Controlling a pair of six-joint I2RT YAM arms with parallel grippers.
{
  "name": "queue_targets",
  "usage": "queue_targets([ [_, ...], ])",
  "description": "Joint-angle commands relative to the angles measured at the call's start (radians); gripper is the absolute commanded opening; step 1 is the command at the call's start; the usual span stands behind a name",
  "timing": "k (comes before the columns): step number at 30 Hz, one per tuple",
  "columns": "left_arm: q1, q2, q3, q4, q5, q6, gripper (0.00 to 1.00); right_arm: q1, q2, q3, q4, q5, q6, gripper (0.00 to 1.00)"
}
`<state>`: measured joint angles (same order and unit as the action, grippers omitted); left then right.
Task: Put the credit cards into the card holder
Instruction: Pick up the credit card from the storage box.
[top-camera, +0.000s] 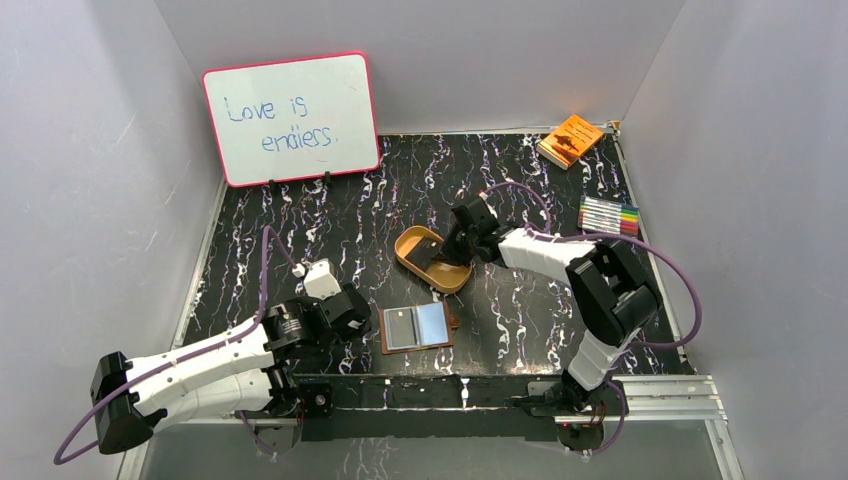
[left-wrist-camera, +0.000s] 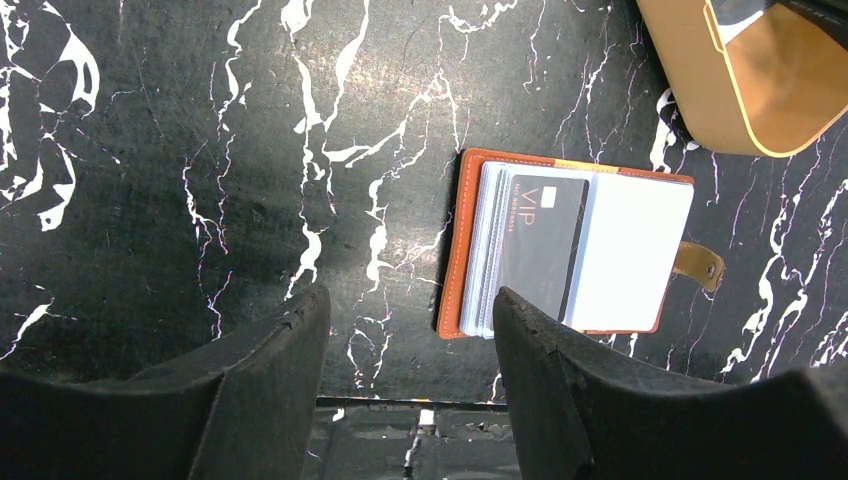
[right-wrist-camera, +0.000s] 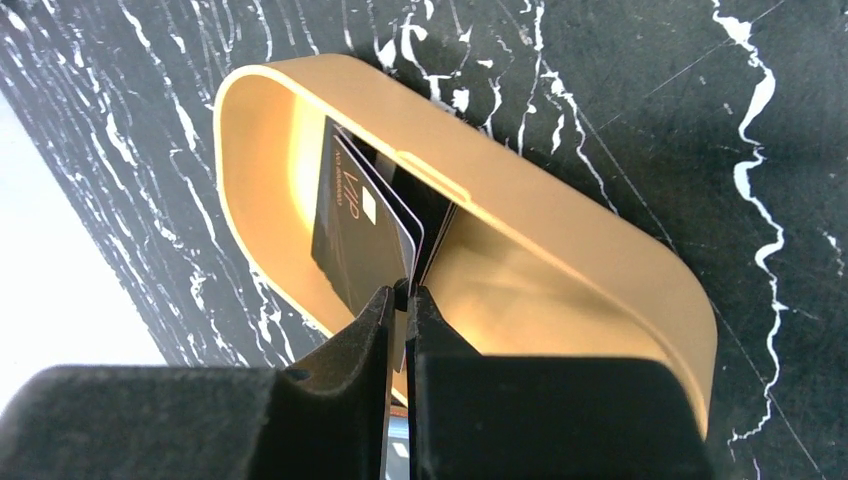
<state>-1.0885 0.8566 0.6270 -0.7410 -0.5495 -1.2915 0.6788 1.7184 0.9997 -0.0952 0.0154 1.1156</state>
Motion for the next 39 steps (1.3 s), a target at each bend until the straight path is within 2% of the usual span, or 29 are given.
queue_targets([
  [1,0.003,-0.006,-0.006,-0.021,-0.045,-0.005,0.58,0.003,-0.083,-0.009,-0.034,0.003,0.000,0.00],
  [8,0.004,-0.018,0.004,-0.030,-0.068,-0.003,0.58,0.002,-0.188,-0.002,-0.094,0.013,0.033,0.00],
  [17,0.004,-0.005,0.026,-0.035,-0.071,0.002,0.58,-0.003,-0.218,0.010,-0.124,-0.023,0.077,0.00],
  [22,0.004,-0.021,0.064,-0.070,-0.095,0.002,0.58,-0.049,-0.292,0.007,-0.121,-0.170,0.113,0.00],
  [29,0.004,-0.062,0.160,-0.122,-0.166,0.016,0.58,-0.189,-0.445,-0.042,-0.123,-0.620,0.166,0.00],
  [33,0.004,-0.090,0.198,-0.114,-0.182,0.029,0.59,-0.205,-0.542,-0.077,-0.107,-0.755,0.185,0.00],
  [37,0.004,-0.141,0.207,0.013,-0.145,0.097,0.60,-0.205,-0.591,-0.094,-0.126,-0.826,0.128,0.00],
  [39,0.004,-0.194,0.185,0.109,-0.102,0.141,0.65,-0.206,-0.607,-0.113,-0.109,-0.867,0.098,0.00],
])
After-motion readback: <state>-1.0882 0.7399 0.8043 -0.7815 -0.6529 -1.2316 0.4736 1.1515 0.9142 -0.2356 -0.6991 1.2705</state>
